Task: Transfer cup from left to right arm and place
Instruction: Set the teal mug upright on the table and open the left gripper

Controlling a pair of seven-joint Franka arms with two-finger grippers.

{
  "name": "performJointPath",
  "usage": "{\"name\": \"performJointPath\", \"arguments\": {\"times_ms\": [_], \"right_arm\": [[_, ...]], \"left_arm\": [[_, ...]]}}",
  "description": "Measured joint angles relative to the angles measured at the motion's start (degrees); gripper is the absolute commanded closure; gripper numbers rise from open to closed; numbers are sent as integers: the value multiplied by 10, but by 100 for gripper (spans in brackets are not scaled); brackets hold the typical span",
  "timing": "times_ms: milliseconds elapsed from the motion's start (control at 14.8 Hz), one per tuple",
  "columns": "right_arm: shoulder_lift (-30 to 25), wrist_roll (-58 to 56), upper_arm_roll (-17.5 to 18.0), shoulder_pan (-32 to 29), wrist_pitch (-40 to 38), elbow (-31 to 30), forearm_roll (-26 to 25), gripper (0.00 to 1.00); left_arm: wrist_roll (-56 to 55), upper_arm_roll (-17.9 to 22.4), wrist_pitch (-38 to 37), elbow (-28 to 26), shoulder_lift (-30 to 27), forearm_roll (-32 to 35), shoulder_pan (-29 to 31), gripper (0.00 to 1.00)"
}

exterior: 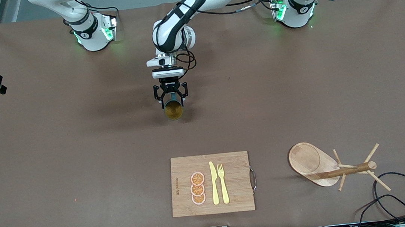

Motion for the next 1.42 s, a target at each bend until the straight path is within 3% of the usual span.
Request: {"name": "performJointPath", "arguments": {"times_ms": [337,472,876,1146,1416], "right_arm": [[0,0,0,0,0,-1,0,0],[0,0,0,0,0,-1,0,0],[0,0,0,-2,0,-1,1,0],[1,0,5,9,1,-1,2,0],[33,0,9,44,-15,-5,8,0]], "left_arm": [[-2,0,-70,-1,43,78,-22,24],[-6,1,-97,1,51,85,-37,0],[-59,-6,-130,1,60,80,-60,0],[-68,-34,-164,14,54,20,-74,0],[-67,-72,-214,21,10,-47,-85,0]]}}
